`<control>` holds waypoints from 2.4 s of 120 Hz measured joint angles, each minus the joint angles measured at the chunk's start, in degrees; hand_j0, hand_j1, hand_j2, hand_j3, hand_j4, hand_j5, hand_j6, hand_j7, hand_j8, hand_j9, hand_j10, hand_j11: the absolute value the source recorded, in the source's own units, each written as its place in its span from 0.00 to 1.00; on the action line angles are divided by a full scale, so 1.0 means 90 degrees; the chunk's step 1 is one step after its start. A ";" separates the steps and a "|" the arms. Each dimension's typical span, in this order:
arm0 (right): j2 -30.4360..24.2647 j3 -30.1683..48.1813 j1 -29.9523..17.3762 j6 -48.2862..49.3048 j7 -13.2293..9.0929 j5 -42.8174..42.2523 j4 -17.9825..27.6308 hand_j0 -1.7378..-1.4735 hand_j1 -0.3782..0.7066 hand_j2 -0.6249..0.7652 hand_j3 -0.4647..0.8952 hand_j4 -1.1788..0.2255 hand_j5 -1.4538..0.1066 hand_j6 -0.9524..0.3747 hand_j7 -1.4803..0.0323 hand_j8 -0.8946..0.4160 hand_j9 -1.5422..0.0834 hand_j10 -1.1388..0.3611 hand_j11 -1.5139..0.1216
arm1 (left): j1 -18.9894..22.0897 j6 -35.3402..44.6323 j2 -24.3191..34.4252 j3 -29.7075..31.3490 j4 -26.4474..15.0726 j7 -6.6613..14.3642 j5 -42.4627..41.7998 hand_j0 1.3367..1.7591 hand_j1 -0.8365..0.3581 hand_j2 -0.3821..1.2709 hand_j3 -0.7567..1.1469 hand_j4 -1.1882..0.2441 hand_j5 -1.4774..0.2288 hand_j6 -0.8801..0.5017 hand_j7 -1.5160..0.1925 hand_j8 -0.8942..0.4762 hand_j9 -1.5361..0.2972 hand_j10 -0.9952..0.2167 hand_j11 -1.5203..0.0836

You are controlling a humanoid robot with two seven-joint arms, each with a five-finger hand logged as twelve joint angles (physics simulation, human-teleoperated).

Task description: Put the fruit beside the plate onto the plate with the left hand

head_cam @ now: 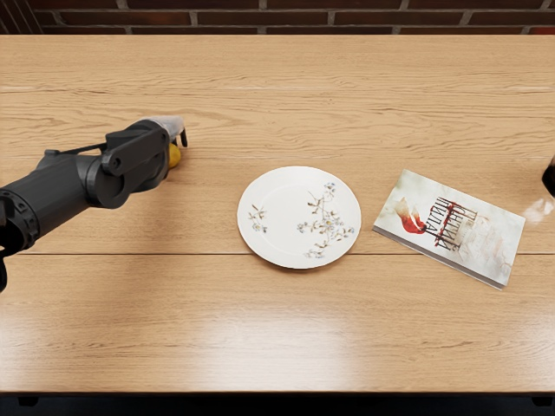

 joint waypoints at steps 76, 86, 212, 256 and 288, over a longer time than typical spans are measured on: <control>0.0000 -0.0003 -0.0001 0.0000 0.0000 0.0000 0.0000 0.30 0.03 0.45 0.34 0.84 0.93 0.72 0.98 0.68 0.95 0.76 0.93 | 0.0050 -0.0167 0.0010 -0.0006 0.0010 0.0003 0.0032 0.75 0.46 0.28 0.40 0.40 0.45 0.30 0.48 0.36 0.41 0.34 0.46; 0.0000 -0.0002 -0.0001 0.0000 0.0000 0.0000 0.0000 0.30 0.03 0.45 0.34 0.84 0.93 0.72 0.98 0.68 0.95 0.76 0.93 | 0.0051 -0.0190 0.0000 0.0004 0.0010 0.0010 0.0038 0.76 0.45 0.27 0.41 0.38 0.42 0.35 0.43 0.38 0.39 0.32 0.44; 0.0000 0.0000 -0.0017 0.0000 0.0000 0.0000 0.0000 0.30 0.03 0.45 0.34 0.84 0.93 0.72 0.98 0.68 0.95 0.76 0.93 | -0.1385 -0.1551 0.0635 -0.0204 -0.1917 0.0227 -0.1369 0.76 0.46 0.54 0.40 0.36 0.33 0.20 0.36 0.27 0.35 0.26 0.39; 0.0000 0.0000 -0.0070 0.0000 0.0000 0.0000 0.0000 0.30 0.03 0.45 0.34 0.84 0.93 0.72 0.98 0.68 0.95 0.76 0.93 | -0.1532 -0.1730 -0.0156 -0.0463 -0.2151 0.0498 -0.1644 0.76 0.41 0.62 0.40 0.36 0.32 0.21 0.35 0.29 0.34 0.27 0.39; 0.0000 0.0000 -0.0082 0.0000 0.0000 0.0000 0.0000 0.30 0.03 0.45 0.34 0.84 0.93 0.72 0.98 0.68 0.95 0.76 0.93 | -0.1392 -0.1722 -0.0156 -0.0467 -0.2169 0.0525 -0.1703 0.76 0.48 0.51 0.40 0.35 0.33 0.19 0.35 0.27 0.34 0.25 0.38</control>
